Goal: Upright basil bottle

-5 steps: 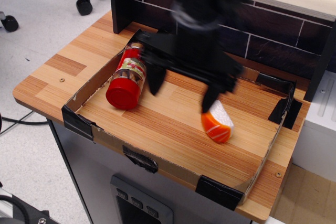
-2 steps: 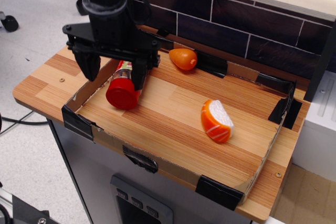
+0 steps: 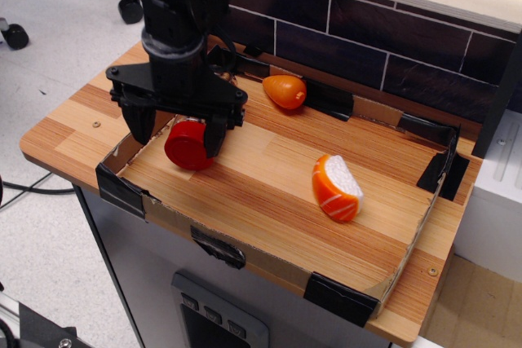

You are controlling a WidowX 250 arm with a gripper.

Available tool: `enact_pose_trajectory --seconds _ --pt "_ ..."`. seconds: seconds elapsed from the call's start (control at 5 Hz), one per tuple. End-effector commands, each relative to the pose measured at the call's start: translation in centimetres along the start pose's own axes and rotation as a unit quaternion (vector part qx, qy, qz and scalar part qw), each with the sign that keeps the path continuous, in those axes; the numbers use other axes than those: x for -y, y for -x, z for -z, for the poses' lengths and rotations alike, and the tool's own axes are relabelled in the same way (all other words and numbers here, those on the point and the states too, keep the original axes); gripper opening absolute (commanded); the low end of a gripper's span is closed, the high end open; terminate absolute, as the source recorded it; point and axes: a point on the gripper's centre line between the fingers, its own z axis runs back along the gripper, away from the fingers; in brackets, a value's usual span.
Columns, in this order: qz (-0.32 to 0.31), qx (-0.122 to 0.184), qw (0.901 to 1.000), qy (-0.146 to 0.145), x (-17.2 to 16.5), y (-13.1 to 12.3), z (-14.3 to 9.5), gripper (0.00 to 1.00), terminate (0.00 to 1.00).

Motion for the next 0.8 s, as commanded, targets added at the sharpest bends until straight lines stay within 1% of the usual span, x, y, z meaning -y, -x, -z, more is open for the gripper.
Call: enact_pose_trajectory --seconds 0.0,0.4,0.6 --pt "-0.011 0.023 0.9996 -0.01 0.1 -1.3 0.7 1.0 0.0" --pt "-0.012 0.032 0.9993 -0.012 0.5 -1.4 2.0 1.0 0.0" --pt "-0.012 0.029 0.9993 -0.02 0.7 -1.3 2.7 1.0 0.0"
